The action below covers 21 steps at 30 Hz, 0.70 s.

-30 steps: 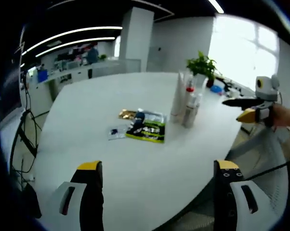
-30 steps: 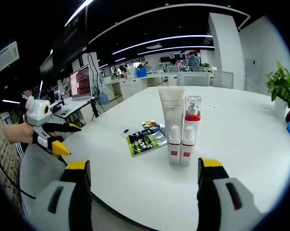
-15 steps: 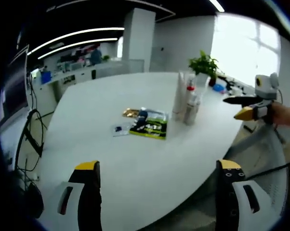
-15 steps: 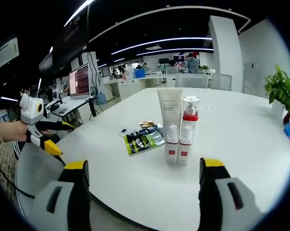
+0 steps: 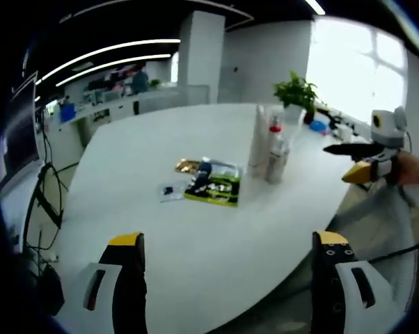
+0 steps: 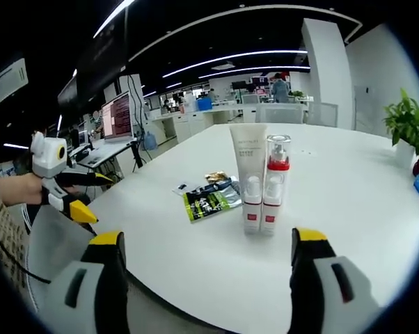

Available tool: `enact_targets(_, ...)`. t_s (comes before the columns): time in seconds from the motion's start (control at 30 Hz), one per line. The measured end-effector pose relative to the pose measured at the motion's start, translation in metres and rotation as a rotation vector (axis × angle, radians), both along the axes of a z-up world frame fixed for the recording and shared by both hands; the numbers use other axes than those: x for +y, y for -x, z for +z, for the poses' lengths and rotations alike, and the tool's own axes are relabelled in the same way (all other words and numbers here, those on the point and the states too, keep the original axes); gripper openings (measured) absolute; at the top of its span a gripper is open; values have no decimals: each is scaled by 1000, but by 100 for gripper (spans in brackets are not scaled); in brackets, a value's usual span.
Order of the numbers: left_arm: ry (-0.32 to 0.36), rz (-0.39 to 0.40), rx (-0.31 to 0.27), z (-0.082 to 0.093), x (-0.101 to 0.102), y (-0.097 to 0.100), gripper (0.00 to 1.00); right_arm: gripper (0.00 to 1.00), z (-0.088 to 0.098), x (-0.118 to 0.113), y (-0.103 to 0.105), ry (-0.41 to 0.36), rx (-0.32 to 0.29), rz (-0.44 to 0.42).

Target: Arrange the skincare products in the storage area until every visible bottle or jar stands upright without overlapping.

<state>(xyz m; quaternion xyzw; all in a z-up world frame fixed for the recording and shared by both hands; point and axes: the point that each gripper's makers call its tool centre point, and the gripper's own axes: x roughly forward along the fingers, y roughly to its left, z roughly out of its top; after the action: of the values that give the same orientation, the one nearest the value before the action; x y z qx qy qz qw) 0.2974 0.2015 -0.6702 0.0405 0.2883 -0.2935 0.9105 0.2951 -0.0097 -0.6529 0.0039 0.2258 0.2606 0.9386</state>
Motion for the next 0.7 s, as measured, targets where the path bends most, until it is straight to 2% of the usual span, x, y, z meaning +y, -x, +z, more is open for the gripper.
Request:
enact_targets(0.2,-32,-2,16,-4,-8,-4,97,99,-2,0,1,5,9,7)
enact_targets(0.47,-53,8,30,-5,-26,-12,97,99,-6,7,5,1,34,57)
enact_targets(0.7,-84,-1,56,-10,-31,-18,97,99,-11,10,9,7,67,77)
